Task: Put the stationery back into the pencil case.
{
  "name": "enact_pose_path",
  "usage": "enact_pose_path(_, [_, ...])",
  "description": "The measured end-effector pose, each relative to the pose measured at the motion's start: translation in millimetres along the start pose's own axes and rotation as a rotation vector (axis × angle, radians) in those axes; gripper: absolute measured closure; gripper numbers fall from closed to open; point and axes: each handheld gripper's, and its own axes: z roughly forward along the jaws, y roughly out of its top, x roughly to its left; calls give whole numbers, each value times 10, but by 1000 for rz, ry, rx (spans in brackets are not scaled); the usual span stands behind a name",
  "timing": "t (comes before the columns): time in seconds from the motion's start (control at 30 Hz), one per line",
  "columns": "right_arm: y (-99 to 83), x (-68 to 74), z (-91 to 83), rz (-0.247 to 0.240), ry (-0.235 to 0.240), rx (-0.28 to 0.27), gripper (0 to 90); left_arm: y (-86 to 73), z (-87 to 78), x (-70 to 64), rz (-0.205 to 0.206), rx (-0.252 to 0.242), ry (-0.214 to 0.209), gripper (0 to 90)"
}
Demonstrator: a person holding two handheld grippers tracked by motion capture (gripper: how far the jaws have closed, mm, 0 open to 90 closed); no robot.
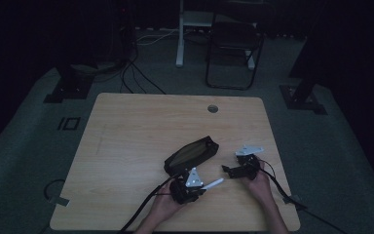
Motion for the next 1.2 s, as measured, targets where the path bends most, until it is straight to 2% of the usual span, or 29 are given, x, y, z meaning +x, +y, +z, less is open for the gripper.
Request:
enact_pose_path(0.57, [0, 1, 0, 1, 0, -1, 138, 154, -120, -35, 21, -19, -3, 787])
enact_pose_path(1.2, [0, 0, 0, 0, 0, -1, 138, 291, -290, 56, 16, -44, 20, 787])
